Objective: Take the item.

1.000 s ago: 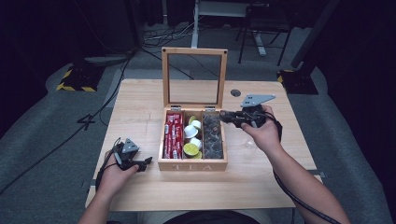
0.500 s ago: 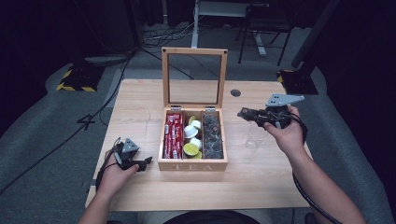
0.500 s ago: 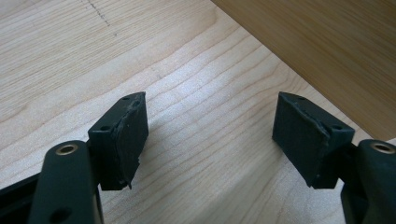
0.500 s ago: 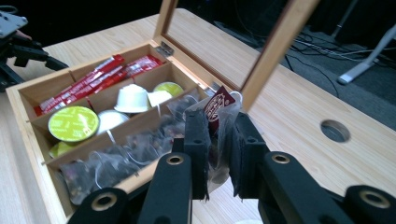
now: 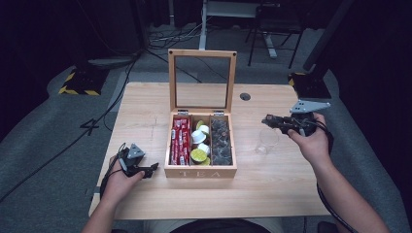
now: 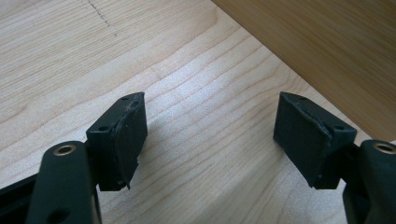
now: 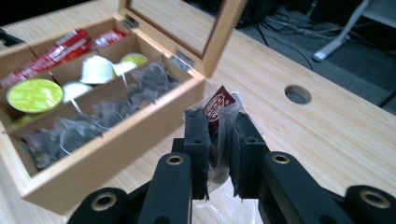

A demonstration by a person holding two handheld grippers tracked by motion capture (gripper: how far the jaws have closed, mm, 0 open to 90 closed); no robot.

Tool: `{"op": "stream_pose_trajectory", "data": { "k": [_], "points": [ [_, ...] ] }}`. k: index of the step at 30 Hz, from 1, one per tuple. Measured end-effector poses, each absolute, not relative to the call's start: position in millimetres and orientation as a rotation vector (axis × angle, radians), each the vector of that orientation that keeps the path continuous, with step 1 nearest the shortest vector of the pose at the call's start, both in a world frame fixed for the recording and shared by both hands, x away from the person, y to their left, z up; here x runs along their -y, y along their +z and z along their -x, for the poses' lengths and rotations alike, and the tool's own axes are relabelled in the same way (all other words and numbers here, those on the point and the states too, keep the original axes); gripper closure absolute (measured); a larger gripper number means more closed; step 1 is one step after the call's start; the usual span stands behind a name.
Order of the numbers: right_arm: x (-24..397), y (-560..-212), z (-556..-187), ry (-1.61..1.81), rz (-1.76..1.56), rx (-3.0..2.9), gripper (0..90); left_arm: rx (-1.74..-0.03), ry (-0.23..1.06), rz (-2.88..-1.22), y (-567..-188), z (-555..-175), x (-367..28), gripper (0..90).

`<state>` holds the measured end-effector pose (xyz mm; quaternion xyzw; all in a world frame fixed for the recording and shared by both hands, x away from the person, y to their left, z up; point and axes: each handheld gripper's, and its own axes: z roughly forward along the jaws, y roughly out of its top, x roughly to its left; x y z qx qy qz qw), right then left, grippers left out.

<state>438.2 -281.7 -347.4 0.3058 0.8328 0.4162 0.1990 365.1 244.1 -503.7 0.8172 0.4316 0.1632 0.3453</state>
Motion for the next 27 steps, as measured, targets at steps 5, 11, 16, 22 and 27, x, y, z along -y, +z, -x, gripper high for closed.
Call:
{"op": "stream_pose_trajectory", "data": {
  "k": [5,11,16,22,27],
  "points": [
    [286,-352,-442,1.095,-0.899,-2.359,79.1,-1.12,0.424,-2.122,-504,-365,-244,26.2],
    [289,-360,-448,1.042,-0.945,-2.393,79.1,-1.12,0.424,-2.122,-504,-365,-244,26.2],
    [289,-366,-452,0.989,-0.976,-2.452,79.0,-1.116,0.427,-2.124,-504,-366,-244,26.0],
    [282,-372,-455,0.897,-0.99,-2.549,79.0,-1.118,0.429,-2.124,-504,-366,-244,25.6],
    [279,-377,-456,0.823,-0.997,-2.596,79.0,-1.118,0.428,-2.124,-504,-366,-244,25.6]
  ]
}}
